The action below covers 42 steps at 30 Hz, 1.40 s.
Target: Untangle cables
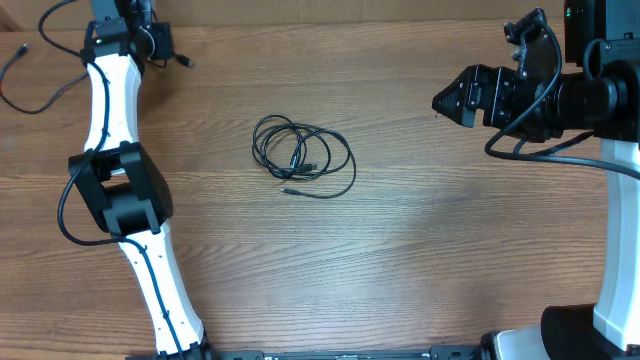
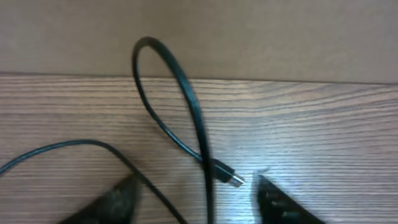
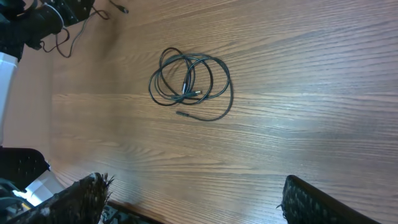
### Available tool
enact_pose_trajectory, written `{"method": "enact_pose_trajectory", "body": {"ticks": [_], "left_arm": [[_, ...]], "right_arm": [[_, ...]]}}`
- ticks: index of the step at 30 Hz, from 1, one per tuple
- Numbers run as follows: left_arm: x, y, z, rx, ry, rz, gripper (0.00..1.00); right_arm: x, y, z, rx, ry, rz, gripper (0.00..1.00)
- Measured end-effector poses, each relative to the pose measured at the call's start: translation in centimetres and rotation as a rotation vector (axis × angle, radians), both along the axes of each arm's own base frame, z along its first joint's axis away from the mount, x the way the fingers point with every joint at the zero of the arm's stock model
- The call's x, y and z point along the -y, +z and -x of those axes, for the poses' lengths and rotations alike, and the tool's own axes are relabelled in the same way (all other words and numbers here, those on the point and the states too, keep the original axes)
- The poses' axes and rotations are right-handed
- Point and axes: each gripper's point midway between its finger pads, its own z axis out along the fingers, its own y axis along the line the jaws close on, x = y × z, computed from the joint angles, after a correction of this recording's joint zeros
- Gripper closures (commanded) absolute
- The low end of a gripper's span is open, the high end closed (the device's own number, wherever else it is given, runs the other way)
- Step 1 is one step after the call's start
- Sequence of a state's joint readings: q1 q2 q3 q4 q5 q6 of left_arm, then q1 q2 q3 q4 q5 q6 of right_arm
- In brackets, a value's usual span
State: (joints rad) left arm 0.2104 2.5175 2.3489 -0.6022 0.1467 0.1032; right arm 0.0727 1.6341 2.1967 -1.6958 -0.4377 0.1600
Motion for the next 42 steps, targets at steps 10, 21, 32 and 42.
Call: {"method": "enact_pose_trajectory", "body": {"ticks": [10, 21, 32, 42], "left_arm": [[1.2, -0.1, 0.2, -0.011, -0.001, 0.068, 0.08], [2.6, -0.7, -0.5, -0.016, 0.031, 0.039, 0.35], [4.3, -8.2, 1.0, -0.197, -0.005, -0.084, 0.54], [3.5, -9.1, 2.6, -0.279, -0.035, -0.152, 0.52]], "right_arm": [[0.0, 0.0, 0.0, 0.001, 0.000, 0.000, 0.11], [0.0, 0.0, 0.0, 0.000, 0.000, 0.000, 0.11], [0.0, 0.0, 0.0, 0.000, 0.000, 0.000, 0.11], [0.0, 0.0, 0.0, 0.001, 0.000, 0.001, 0.11]]}}
